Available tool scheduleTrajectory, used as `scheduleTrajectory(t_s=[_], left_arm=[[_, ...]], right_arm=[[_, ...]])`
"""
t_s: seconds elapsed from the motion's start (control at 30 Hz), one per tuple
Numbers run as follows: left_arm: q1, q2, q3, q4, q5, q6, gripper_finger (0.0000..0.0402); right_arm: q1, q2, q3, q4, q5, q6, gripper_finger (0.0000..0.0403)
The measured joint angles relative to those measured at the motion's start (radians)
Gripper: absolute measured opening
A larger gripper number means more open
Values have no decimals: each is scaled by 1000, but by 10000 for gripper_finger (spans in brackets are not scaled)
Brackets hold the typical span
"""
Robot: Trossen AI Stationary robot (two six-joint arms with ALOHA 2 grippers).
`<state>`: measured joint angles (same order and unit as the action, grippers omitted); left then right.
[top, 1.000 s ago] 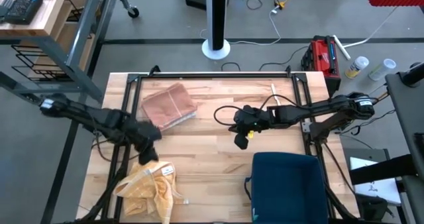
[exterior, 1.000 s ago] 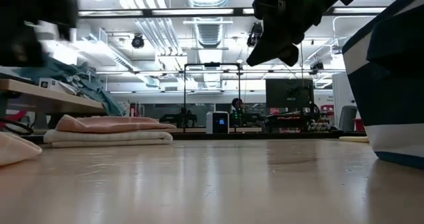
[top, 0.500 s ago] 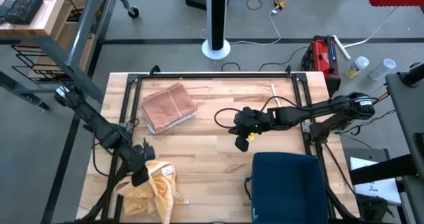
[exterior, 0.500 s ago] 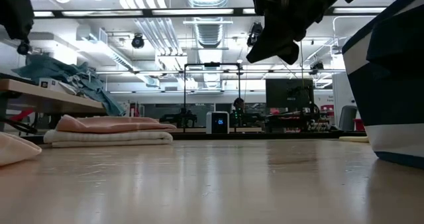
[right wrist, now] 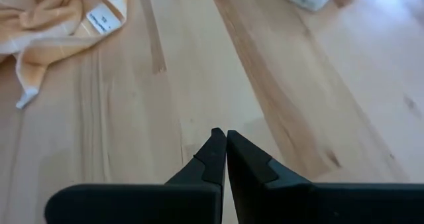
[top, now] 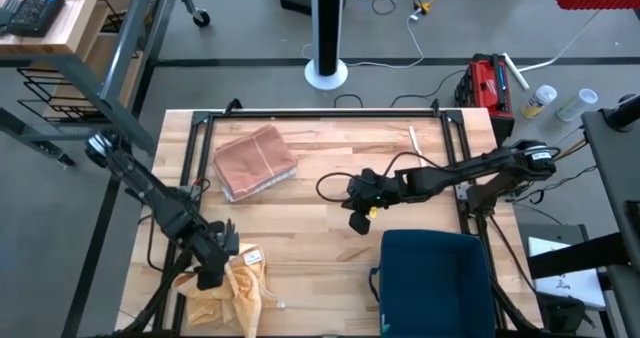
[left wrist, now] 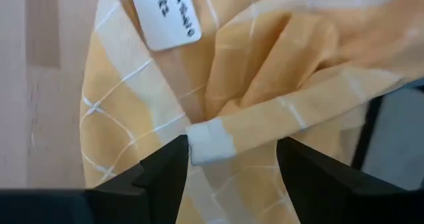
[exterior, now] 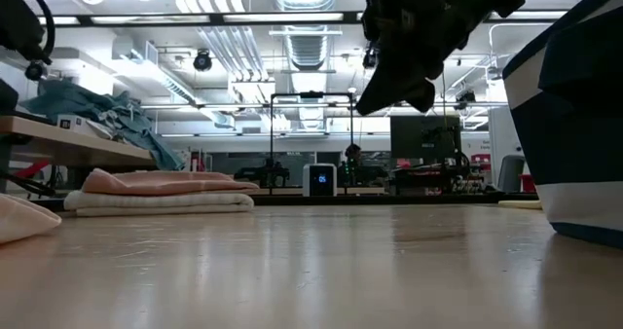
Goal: Fold towel
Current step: Fold the yellow towel
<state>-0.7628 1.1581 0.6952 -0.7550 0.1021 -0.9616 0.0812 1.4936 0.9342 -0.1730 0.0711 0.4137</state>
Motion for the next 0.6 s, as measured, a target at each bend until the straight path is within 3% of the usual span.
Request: scheduleTrajectory(t_s=[0.13,0.3,0.33,0.5,0.6], left_arm=[[0,30,0,51,1,32,173],[2,32,11,130,-28,67,29],[2,29,16,126,-31,51,16],[0,12,87,118,-81,6,5],[0,5,171,78,-196,8,4]], right_arm=[[7,39,5,7,0,21,8],[10,73,30,29,0,32,8],[10,80,40,36,0,30,8],[20,99,79,58,0,-18,8],[33,109,98,127,0,-23,8]])
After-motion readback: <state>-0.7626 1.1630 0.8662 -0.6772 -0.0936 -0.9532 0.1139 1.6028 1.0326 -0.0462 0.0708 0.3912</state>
